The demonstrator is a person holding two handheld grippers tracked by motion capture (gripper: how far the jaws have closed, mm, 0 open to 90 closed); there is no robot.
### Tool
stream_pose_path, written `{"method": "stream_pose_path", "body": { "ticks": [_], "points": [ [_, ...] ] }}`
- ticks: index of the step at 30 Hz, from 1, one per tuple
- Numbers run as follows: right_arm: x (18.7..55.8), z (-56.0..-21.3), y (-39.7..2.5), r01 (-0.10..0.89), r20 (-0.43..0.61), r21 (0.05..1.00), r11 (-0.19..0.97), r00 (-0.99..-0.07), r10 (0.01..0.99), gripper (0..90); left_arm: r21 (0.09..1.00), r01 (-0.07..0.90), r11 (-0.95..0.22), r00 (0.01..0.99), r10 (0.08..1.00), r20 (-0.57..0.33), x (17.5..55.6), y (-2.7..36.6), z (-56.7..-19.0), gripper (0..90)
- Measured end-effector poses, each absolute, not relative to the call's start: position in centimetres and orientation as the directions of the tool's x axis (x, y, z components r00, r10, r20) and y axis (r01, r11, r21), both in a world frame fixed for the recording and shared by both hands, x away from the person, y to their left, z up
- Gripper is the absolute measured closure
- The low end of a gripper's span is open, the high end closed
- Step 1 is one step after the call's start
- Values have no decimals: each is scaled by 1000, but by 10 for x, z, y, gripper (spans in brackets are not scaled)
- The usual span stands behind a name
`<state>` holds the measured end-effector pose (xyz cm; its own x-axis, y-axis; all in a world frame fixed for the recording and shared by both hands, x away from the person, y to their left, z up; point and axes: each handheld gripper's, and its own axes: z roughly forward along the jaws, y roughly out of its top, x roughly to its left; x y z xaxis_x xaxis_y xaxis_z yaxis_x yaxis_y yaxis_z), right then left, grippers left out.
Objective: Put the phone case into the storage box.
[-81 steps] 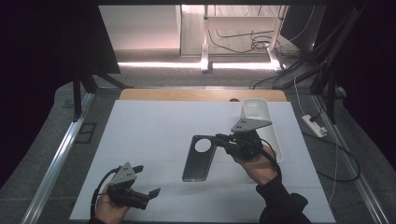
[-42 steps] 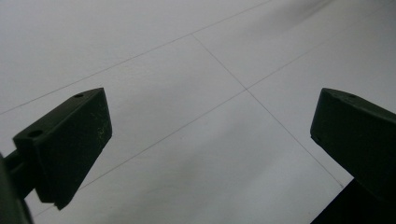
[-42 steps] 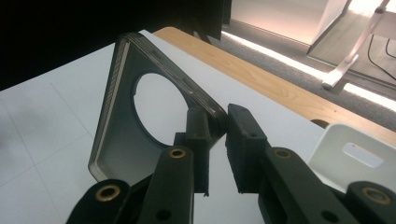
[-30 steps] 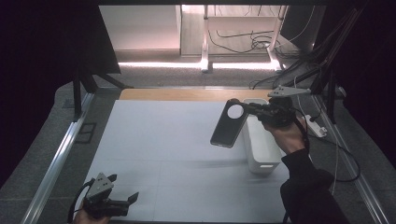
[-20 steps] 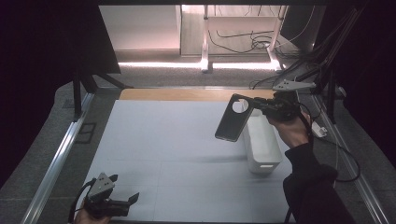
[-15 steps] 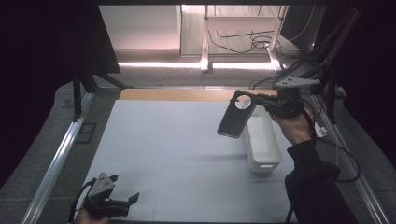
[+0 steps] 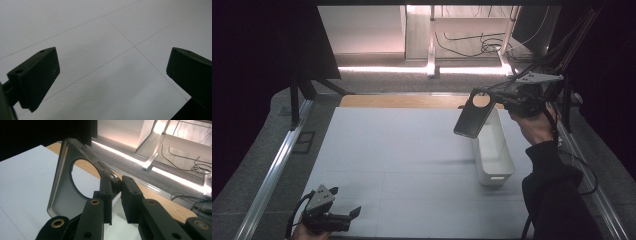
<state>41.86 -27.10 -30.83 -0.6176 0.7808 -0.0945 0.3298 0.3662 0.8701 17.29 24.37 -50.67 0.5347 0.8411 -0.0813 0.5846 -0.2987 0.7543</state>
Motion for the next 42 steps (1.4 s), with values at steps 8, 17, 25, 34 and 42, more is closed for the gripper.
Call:
{"method": "stream_pose_path", "body": {
  "ticks": [8, 17, 25, 34, 42],
  "points": [
    [429, -307, -283, 330, -116, 866, 375, -596, 794, 785, 755, 586, -294, 533, 842, -87, 173, 244, -507, 0],
    [440, -309, -300, 343, -122, 864, 369, -568, 814, 784, 754, 587, -295, 533, 842, -85, 173, 244, -507, 0],
    [452, -311, -309, 351, -140, 855, 381, -550, 823, 785, 752, 590, -295, 529, 845, -83, 174, 244, -507, 0],
    [463, -314, -317, 354, -156, 851, 389, -537, 829, 784, 748, 592, -298, 528, 845, -82, 174, 243, -507, 0],
    [473, -319, -324, 359, -168, 847, 392, -519, 838, 785, 750, 594, -290, 524, 847, -87, 174, 244, -507, 0]
  ]
}}
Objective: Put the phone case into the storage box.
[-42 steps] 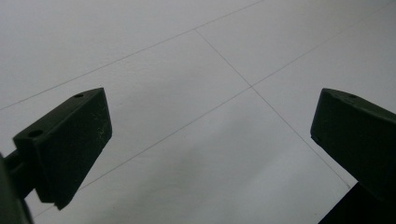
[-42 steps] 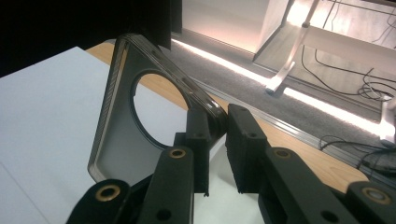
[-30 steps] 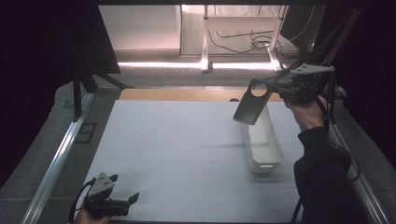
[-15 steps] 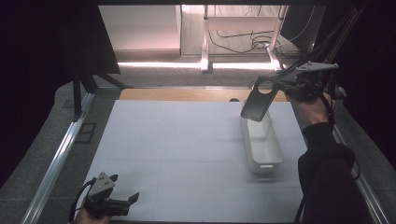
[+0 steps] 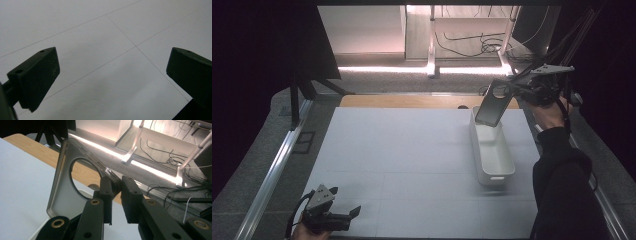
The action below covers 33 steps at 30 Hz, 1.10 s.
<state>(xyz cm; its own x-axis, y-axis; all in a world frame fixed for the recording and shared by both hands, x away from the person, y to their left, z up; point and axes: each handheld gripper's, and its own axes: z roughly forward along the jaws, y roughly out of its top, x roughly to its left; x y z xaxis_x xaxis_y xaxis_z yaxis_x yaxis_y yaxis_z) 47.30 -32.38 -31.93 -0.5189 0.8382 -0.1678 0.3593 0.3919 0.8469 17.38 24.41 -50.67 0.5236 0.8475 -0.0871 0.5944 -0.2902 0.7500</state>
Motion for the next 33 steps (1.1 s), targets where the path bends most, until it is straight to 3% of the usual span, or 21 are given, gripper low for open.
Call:
{"method": "stream_pose_path", "body": {
  "ticks": [33],
  "points": [
    [512, -358, -309, 299, -296, 812, 502, -529, 795, 785, 748, 600, -283, 515, 852, -90, 174, 245, -507, 0]
  ]
}}
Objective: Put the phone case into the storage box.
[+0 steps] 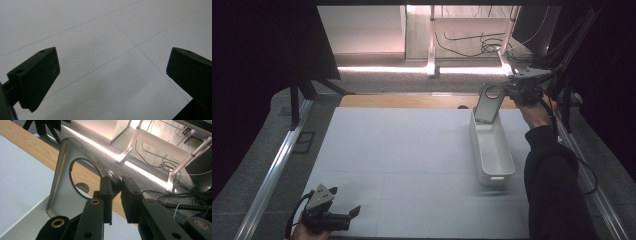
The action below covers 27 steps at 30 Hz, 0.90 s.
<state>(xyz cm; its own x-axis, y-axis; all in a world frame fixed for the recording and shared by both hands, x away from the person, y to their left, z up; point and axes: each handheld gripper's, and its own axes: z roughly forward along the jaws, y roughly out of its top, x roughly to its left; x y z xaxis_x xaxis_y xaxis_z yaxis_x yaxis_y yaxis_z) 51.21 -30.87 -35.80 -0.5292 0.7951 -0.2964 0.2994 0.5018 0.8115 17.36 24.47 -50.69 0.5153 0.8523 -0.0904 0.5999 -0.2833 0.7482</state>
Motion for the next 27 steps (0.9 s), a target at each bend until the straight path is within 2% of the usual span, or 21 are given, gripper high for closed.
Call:
{"method": "stream_pose_path", "body": {
  "ticks": [27],
  "points": [
    [525, -392, -297, 297, -356, 772, 562, -531, 769, 787, 747, 608, -268, 506, 856, -105, 174, 246, -507, 0]
  ]
}}
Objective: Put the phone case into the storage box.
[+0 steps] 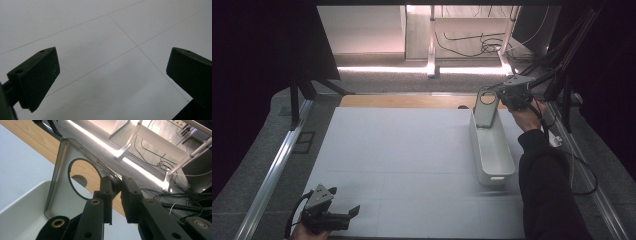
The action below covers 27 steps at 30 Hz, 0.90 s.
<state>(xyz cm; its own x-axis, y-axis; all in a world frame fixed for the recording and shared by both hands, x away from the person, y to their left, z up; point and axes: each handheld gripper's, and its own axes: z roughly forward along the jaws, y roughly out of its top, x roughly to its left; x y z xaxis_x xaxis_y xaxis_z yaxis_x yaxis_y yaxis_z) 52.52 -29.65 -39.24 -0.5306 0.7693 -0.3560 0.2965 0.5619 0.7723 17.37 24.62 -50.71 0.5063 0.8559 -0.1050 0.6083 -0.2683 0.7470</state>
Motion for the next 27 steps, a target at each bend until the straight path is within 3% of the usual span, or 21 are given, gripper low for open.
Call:
{"method": "stream_pose_path", "body": {
  "ticks": [27],
  "points": [
    [526, -401, -294, 289, -364, 778, 557, -515, 776, 755, 745, 610, -270, 508, 854, -107, 174, 246, -507, 0]
  ]
}}
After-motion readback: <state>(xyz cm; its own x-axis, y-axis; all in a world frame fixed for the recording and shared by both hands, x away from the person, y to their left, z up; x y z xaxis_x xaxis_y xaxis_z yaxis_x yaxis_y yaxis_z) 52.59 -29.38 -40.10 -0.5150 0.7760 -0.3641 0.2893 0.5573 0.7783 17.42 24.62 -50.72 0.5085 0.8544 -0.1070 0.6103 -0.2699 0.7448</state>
